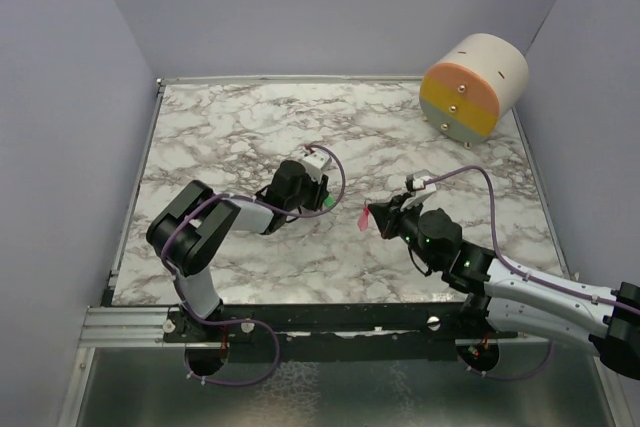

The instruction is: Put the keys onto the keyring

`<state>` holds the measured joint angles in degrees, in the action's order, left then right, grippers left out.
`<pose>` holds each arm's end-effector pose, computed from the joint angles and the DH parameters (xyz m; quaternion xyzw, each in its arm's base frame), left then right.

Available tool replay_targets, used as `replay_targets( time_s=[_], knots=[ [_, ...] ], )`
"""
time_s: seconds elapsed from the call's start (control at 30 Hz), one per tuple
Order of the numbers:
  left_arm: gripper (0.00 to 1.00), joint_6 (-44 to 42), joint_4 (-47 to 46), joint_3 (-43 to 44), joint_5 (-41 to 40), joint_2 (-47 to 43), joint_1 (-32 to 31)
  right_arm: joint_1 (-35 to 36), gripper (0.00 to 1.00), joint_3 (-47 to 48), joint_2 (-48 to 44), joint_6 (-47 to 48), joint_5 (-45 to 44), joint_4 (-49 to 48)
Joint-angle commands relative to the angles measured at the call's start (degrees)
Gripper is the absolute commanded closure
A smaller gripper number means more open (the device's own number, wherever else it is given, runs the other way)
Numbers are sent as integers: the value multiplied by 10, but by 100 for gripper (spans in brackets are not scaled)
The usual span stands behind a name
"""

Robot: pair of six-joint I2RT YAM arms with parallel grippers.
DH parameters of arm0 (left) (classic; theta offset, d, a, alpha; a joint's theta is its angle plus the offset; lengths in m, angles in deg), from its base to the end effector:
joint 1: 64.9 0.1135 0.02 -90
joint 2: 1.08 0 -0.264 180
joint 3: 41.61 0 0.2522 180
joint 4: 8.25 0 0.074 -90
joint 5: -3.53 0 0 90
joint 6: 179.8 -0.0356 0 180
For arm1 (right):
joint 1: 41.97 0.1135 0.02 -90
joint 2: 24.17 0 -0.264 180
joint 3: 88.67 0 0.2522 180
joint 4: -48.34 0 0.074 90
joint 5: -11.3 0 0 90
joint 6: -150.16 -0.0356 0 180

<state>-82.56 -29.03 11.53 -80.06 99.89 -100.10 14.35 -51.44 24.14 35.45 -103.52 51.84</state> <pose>0.2731 -0.1975 0.1360 0.2340 0.8193 -0.2331 0.4687 0.1205 0.1538 0.2354 -0.0840 0.7792 0.2588 0.5646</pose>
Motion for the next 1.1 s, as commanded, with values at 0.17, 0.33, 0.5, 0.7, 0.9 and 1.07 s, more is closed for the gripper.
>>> replay_targets(
  time_s=[0.17,0.33,0.5,0.7,0.9,1.07],
  knots=[
    [67,-11,-22,15,25,13,5,4,99,9,-5,6,-20,3],
    [69,-11,-22,17,26,17,6,3,99,9,-5,6,-21,3],
    [72,-10,-24,17,30,19,7,3,99,8,-3,6,-22,2],
    [73,-7,-29,18,36,24,7,4,99,9,-1,7,-22,2],
    [81,-7,-30,17,36,23,8,4,99,9,1,7,-22,0],
    [89,-6,-31,15,37,22,9,4,99,9,3,7,-23,0]
  ],
)
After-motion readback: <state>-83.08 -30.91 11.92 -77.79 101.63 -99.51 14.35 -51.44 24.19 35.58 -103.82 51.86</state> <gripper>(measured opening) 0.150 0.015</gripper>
